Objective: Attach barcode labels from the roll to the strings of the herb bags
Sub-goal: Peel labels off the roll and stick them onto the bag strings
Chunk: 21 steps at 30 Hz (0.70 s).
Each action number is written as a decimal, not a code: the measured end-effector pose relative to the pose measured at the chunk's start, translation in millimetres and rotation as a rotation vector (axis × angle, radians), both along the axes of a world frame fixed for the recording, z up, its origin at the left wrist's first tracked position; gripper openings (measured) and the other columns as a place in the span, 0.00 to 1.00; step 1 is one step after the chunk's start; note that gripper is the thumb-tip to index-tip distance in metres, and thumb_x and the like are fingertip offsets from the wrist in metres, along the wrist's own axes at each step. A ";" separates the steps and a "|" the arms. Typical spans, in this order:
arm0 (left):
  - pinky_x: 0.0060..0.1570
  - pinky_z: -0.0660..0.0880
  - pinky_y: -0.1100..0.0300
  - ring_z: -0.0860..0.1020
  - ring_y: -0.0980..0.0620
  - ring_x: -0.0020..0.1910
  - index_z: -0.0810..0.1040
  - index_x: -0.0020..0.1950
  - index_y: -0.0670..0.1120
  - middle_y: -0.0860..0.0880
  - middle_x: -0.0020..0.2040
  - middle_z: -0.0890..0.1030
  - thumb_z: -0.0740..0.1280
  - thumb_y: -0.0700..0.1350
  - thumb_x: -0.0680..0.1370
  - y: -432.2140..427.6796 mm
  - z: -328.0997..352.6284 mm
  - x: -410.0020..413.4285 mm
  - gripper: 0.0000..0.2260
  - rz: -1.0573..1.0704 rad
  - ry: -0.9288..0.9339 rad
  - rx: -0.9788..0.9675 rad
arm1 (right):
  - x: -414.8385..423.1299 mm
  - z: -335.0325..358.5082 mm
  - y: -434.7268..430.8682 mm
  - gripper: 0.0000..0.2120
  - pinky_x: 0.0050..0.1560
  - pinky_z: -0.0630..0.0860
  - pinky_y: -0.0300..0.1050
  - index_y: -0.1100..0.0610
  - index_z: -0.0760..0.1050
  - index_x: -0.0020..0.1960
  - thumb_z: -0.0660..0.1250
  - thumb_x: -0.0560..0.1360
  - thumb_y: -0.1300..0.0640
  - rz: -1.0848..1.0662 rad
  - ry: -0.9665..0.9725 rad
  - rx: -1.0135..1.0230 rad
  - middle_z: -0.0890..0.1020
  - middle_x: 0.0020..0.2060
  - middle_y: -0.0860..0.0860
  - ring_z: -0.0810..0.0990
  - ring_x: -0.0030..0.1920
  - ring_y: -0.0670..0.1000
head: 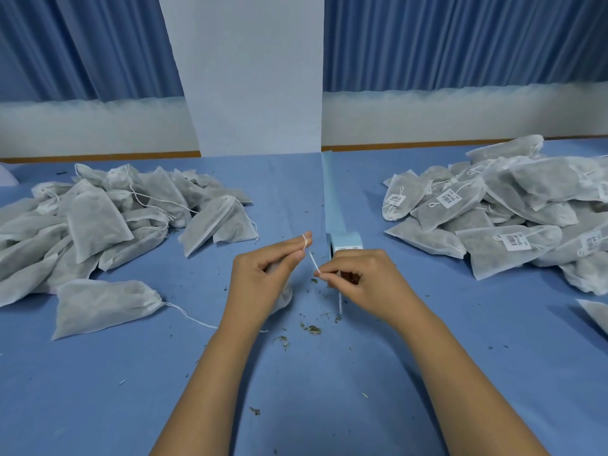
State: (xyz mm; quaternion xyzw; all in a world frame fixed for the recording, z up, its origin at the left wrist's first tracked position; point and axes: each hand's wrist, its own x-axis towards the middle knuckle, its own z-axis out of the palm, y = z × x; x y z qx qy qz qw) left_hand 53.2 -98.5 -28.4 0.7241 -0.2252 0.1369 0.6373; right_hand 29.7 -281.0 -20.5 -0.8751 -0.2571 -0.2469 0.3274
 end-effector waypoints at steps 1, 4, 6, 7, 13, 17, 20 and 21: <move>0.52 0.77 0.66 0.82 0.63 0.46 0.84 0.51 0.53 0.61 0.48 0.85 0.70 0.39 0.76 -0.2 -1.0 1.0 0.10 0.027 -0.044 0.084 | -0.9 0.5 -0.4 0.05 0.35 0.67 0.34 0.60 0.83 0.41 0.70 0.73 0.60 0.003 -0.012 0.000 0.79 0.29 0.51 0.72 0.29 0.50; 0.57 0.78 0.52 0.81 0.60 0.55 0.86 0.49 0.51 0.60 0.53 0.84 0.72 0.41 0.75 -1.6 -4.9 3.0 0.06 0.039 -0.141 0.330 | -3.7 1.7 -2.3 0.05 0.34 0.66 0.33 0.59 0.84 0.42 0.69 0.73 0.61 0.002 -0.061 0.024 0.78 0.29 0.48 0.71 0.28 0.49; 0.54 0.78 0.48 0.82 0.57 0.52 0.87 0.46 0.50 0.60 0.50 0.85 0.74 0.41 0.73 -2.3 -6.5 4.6 0.05 0.017 -0.167 0.373 | -3.5 2.0 -3.6 0.03 0.33 0.67 0.34 0.60 0.84 0.42 0.70 0.72 0.63 0.002 -0.114 0.029 0.78 0.30 0.48 0.71 0.28 0.49; 0.53 0.77 0.48 0.82 0.57 0.50 0.87 0.44 0.50 0.61 0.48 0.84 0.75 0.42 0.73 -2.9 -6.4 4.1 0.04 -0.003 -0.165 0.380 | -3.1 2.0 -4.3 0.03 0.33 0.68 0.35 0.60 0.84 0.42 0.71 0.72 0.65 -0.001 -0.142 0.028 0.78 0.30 0.49 0.71 0.28 0.49; 0.50 0.76 0.51 0.80 0.53 0.45 0.85 0.41 0.47 0.56 0.44 0.81 0.74 0.40 0.73 -10.4 -2.9 -4.9 0.03 -0.125 -0.078 0.325 | -1.6 0.3 -5.2 0.02 0.33 0.68 0.33 0.60 0.84 0.40 0.73 0.70 0.65 -0.031 -0.196 0.168 0.80 0.33 0.48 0.73 0.29 0.47; 0.40 0.74 0.61 0.80 0.57 0.38 0.84 0.39 0.47 0.54 0.38 0.83 0.73 0.40 0.74 -14.0 0.0 -10.2 0.05 -0.002 -0.099 0.203 | 3.5 -2.4 -1.2 0.04 0.33 0.73 0.41 0.58 0.83 0.42 0.71 0.72 0.65 -0.069 0.008 0.412 0.80 0.33 0.44 0.75 0.28 0.47; 0.37 0.68 0.73 0.78 0.61 0.36 0.84 0.39 0.51 0.59 0.36 0.82 0.72 0.41 0.75 -16.4 0.1 -13.3 0.07 0.166 -0.140 0.112 | 5.7 -6.8 1.6 0.06 0.32 0.73 0.41 0.58 0.83 0.43 0.70 0.74 0.66 -0.071 0.154 0.490 0.81 0.32 0.43 0.74 0.25 0.49; 0.38 0.69 0.73 0.79 0.61 0.37 0.83 0.39 0.53 0.60 0.37 0.83 0.72 0.41 0.74 -17.1 0.6 -13.7 0.07 0.188 -0.137 0.077 | 5.1 -8.3 3.4 0.06 0.32 0.72 0.38 0.58 0.83 0.42 0.70 0.74 0.65 -0.065 0.185 0.475 0.81 0.31 0.42 0.74 0.24 0.48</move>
